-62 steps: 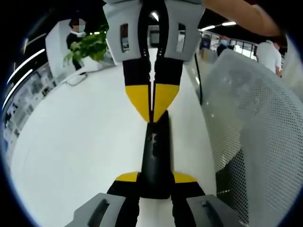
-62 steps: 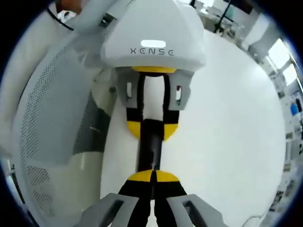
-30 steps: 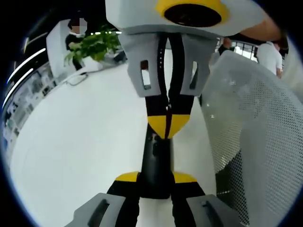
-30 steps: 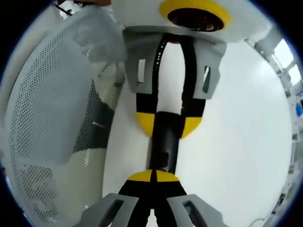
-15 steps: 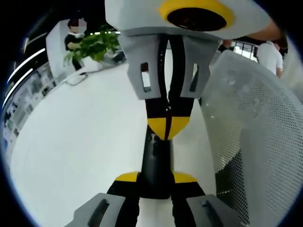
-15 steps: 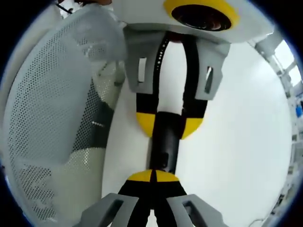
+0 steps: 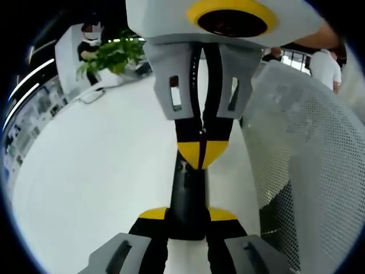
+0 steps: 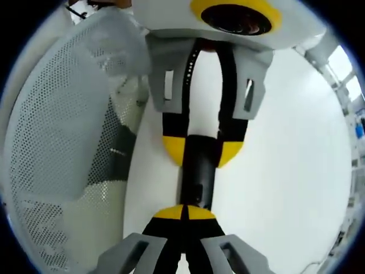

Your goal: Press the specified remote control buttons in sequence, fully releasing each button before pressing the next.

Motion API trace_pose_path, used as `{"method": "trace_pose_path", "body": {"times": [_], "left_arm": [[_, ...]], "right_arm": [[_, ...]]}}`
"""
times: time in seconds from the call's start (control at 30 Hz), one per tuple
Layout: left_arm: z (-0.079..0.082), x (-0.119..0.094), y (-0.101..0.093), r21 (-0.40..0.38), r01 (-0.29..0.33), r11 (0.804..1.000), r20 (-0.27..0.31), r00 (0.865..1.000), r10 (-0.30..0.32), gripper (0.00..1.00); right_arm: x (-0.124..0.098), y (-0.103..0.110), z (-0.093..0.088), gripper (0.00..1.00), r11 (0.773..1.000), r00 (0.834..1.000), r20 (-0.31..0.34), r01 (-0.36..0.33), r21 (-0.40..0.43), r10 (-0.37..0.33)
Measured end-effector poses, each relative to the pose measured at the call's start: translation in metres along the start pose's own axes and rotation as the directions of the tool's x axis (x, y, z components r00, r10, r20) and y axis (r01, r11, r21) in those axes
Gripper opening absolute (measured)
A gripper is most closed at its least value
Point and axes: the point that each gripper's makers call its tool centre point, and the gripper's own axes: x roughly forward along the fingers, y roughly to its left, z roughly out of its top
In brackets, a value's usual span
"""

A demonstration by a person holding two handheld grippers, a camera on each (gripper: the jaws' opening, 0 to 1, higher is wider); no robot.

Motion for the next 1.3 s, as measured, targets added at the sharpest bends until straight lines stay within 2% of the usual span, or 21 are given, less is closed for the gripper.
{"method": "trace_pose_path", "body": {"times": [0.57, 1.3], "left_arm": [[-0.001, 0.000, 0.001, 0.000, -0.004, 1.000, 0.001, 1.000, 0.004, 0.24], [0.000, 0.000, 0.000, 0.000, 0.001, 1.000, 0.004, 1.000, -0.001, 0.24]], "right_arm": [[-0.001, -0.001, -0.001, 0.00, 1.000, 1.000, 0.000, 0.006, 0.000, -0.006], [-0.033, -0.020, 0.007, 0.00, 0.998, 0.998, 0.036, 0.057, 0.017, -0.058]]}}
